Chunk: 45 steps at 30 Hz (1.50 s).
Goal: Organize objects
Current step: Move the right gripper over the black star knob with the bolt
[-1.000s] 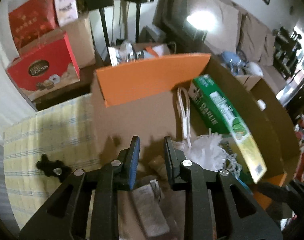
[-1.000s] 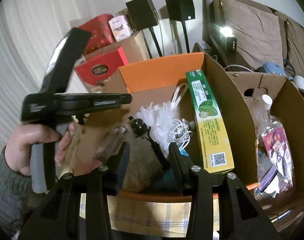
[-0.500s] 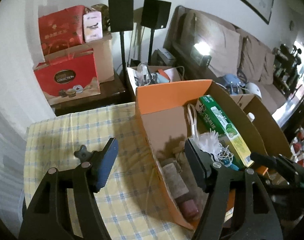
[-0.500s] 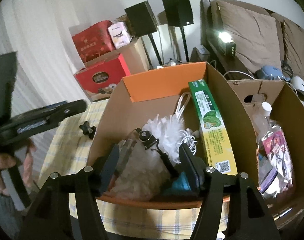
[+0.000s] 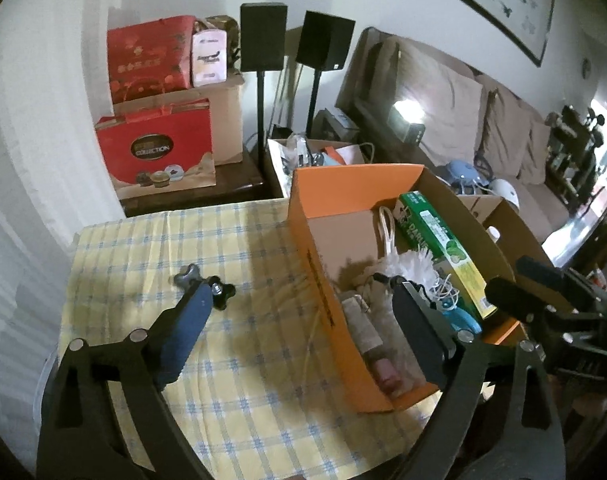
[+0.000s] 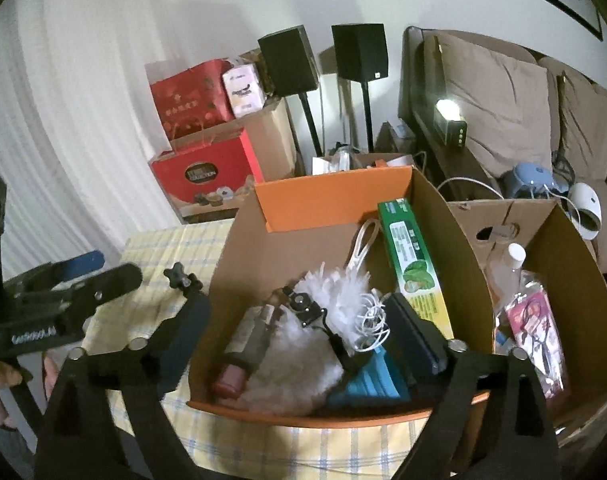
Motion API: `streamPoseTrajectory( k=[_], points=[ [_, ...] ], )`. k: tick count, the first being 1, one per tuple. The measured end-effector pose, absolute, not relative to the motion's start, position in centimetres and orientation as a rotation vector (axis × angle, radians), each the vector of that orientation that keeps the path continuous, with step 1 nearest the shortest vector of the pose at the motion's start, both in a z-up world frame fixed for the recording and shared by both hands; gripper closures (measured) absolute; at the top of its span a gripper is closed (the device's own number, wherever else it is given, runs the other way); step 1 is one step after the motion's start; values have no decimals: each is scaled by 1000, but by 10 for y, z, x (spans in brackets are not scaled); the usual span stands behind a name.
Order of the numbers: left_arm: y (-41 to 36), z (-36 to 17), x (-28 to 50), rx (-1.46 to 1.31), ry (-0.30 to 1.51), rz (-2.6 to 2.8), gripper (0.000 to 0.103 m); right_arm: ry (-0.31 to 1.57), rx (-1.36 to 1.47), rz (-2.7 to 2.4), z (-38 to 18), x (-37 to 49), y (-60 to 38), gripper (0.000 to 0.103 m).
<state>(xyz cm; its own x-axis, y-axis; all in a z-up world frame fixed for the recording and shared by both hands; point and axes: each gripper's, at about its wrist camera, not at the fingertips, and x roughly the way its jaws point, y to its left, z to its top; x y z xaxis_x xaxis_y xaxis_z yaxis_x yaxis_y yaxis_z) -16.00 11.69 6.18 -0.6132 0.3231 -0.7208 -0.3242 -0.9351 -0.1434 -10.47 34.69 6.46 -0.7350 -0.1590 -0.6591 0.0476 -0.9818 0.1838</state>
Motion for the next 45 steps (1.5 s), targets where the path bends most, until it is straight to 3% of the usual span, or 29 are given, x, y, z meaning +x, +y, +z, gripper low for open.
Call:
streamPoseTrajectory(
  k=[3, 5, 26, 35, 45],
  points=[
    [109, 63, -154, -1127, -2, 2550, 11, -233, 1083, -2824, 66, -104, 345, 0],
    [104, 64, -150, -1124, -1, 2557, 0, -223, 1091, -2818, 67, -105, 341, 0],
    [42, 68, -147, -1117, -86, 2608, 0, -60, 1067, -2761, 71, -117, 269, 0],
    [9, 59, -167, -1162, -122, 2645, 0, -140, 1057, -2684, 66, -137, 243, 0],
    [-33, 35, -191, -1230, -202, 2700, 0, -68, 1057, -2593, 52, -165, 194, 0]
  ],
)
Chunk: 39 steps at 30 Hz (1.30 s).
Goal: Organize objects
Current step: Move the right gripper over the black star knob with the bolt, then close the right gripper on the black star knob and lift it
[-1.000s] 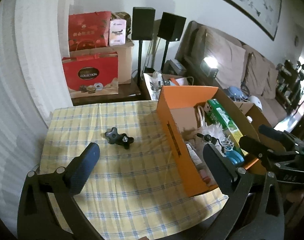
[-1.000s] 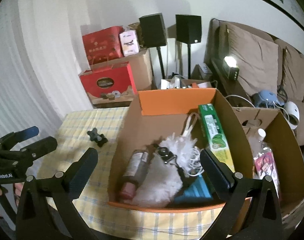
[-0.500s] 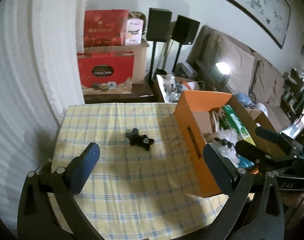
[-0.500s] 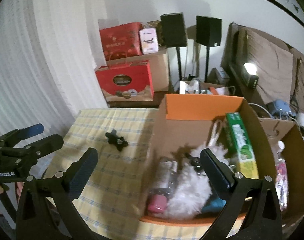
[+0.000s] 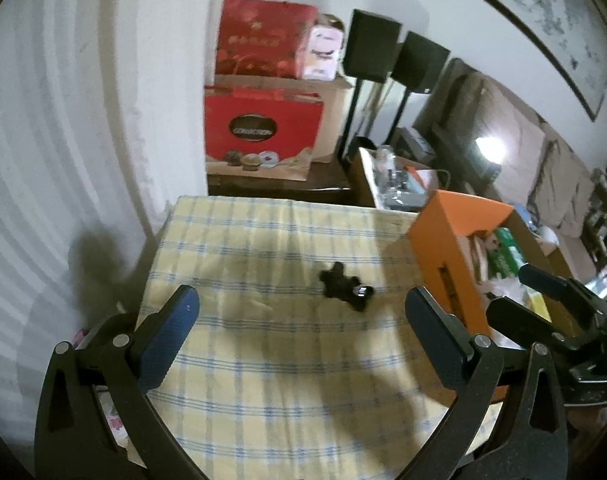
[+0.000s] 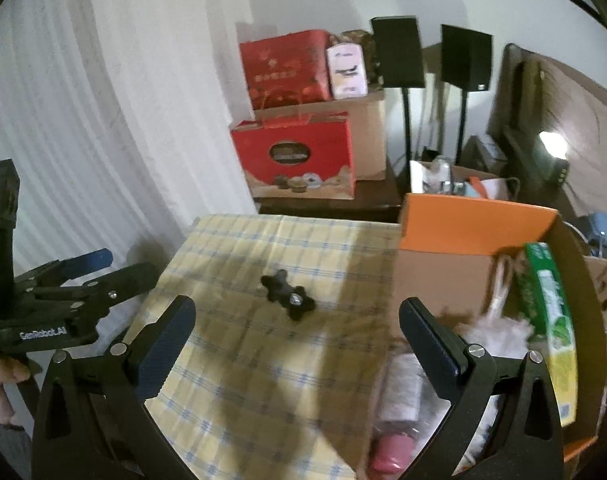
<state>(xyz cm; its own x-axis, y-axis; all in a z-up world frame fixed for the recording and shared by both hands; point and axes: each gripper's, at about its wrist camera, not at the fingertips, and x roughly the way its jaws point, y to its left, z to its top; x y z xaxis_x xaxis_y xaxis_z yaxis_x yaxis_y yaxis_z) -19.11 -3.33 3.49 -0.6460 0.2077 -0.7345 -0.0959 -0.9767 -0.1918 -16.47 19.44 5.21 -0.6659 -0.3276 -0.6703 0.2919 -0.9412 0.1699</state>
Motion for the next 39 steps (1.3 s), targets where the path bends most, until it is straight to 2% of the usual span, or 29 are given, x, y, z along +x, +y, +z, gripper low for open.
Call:
streamPoseTrajectory(
  k=[9, 22, 29, 34, 37, 39],
  points=[
    [-67, 9, -212, -1288, -245, 2732, 0, -71, 1134, -2519, 20, -204, 159, 15],
    [-105, -22, -224, -1360, -321, 2755, 0, 86, 1190, -2520, -29, -250, 115, 21],
    [-119, -34, -227, -1388, -355, 2753, 0, 133, 1253, -2508, -62, -267, 104, 30],
    [-121, -41, -228, -1403, -372, 2740, 0, 184, 1285, -2485, -78, -272, 100, 33],
    [-119, -45, -229, -1414, -371, 2727, 0, 217, 1283, -2481, -83, -274, 99, 41],
    [-118, -46, -228, -1416, -369, 2722, 0, 230, 1281, -2478, -86, -274, 97, 50]
  ],
)
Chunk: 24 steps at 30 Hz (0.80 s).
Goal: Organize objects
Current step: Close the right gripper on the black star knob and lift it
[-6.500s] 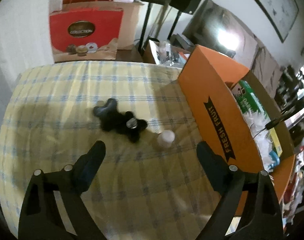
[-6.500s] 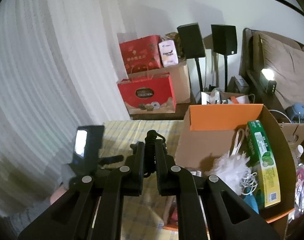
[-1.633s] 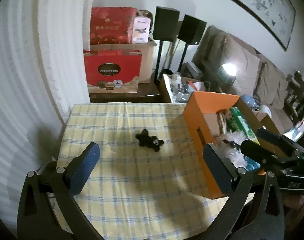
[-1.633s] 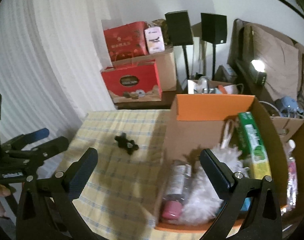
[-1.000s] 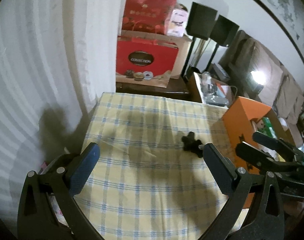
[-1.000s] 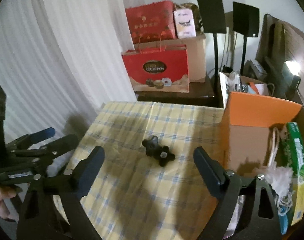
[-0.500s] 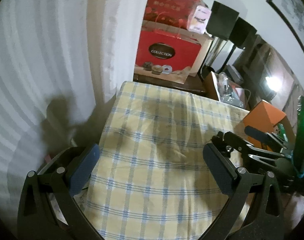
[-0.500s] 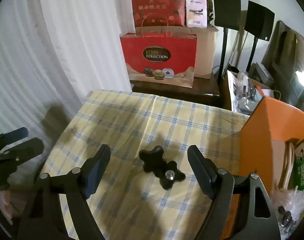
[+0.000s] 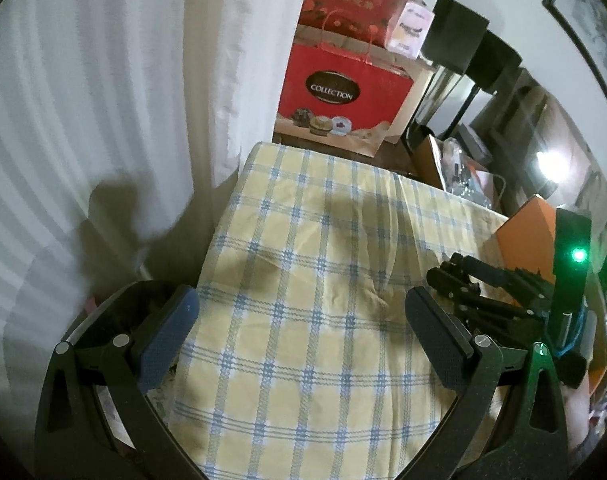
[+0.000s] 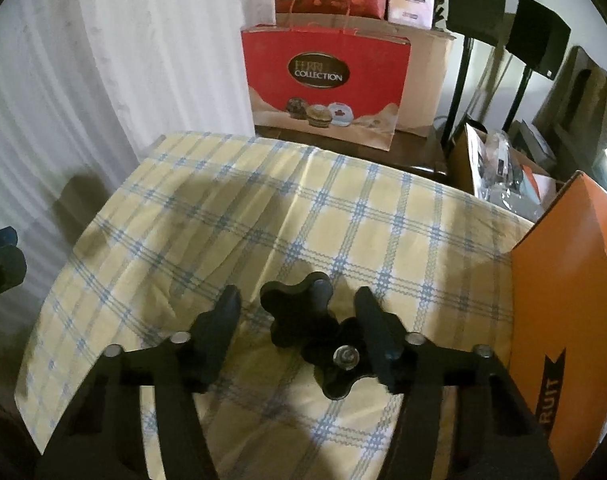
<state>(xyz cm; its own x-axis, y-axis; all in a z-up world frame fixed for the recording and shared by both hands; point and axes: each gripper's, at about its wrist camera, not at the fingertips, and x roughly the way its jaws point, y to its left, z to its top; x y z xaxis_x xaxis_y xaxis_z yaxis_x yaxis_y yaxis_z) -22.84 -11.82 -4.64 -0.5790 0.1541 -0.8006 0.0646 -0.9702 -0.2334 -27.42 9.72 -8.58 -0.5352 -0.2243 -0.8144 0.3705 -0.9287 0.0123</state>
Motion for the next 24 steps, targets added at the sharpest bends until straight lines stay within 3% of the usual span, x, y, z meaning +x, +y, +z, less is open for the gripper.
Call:
streamPoseTrajectory(
  k=[6, 12, 24],
  points=[
    [-115, -47, -228, -1421, -372, 2709, 0, 243, 1279, -2461, -89, -277, 97, 67],
    [-108, -47, -227, -1422, -368, 2687, 0, 192, 1248, -2482, -80, -274, 99, 67],
    [-60, -53, -229, -1399, -325, 2605, 1, -23, 1158, -2518, -3, -248, 135, 67]
  ],
)
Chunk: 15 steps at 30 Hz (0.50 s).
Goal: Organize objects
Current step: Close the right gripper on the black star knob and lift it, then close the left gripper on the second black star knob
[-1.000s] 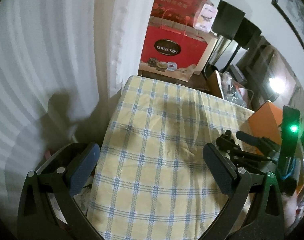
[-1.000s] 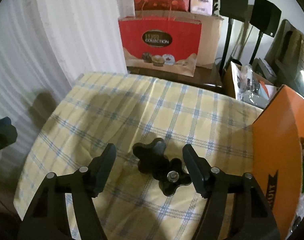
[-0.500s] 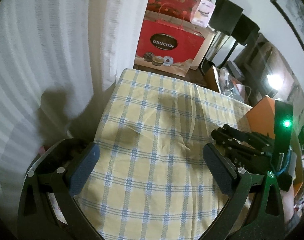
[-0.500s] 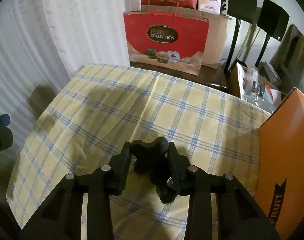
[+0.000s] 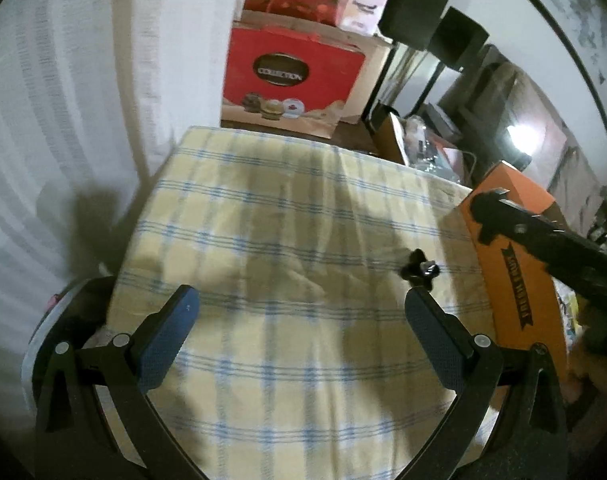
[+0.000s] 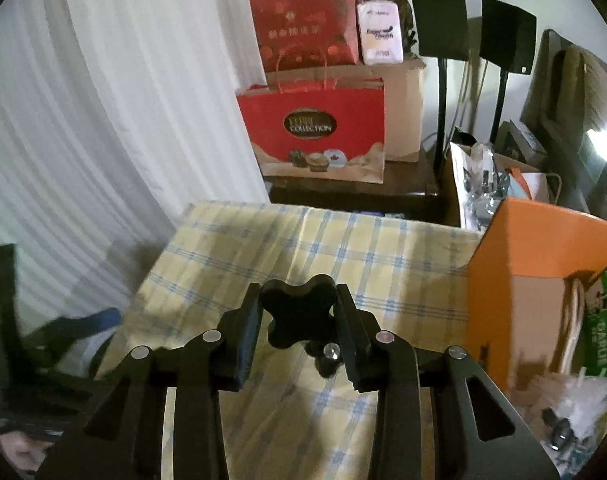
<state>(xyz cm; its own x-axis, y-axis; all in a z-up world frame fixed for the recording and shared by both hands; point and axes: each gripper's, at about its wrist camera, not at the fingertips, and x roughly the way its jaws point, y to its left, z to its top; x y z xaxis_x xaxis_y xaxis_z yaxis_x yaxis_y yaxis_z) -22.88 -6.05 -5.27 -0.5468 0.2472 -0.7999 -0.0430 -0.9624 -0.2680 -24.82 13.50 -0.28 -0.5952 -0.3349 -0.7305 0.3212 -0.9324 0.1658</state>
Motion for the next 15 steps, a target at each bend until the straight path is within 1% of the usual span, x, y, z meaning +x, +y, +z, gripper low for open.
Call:
streamPoseTrajectory(
  k=[3, 6, 10, 15],
  points=[
    [-47, -52, -233, -1387, -313, 2587, 1, -26, 1142, -2513, 11, -239, 140, 67],
    [-30, -51, -238, -1360, -248, 2588, 1, -37, 1120, -2520, 23, -231, 147, 67],
    [-3, -56, -244, -1349, -143, 2551, 6, -63, 1102, -2522, 38, -221, 163, 67],
    [25, -69, -254, -1348, -56, 2519, 6, -33, 1091, -2525, 50, -210, 178, 67]
  ],
)
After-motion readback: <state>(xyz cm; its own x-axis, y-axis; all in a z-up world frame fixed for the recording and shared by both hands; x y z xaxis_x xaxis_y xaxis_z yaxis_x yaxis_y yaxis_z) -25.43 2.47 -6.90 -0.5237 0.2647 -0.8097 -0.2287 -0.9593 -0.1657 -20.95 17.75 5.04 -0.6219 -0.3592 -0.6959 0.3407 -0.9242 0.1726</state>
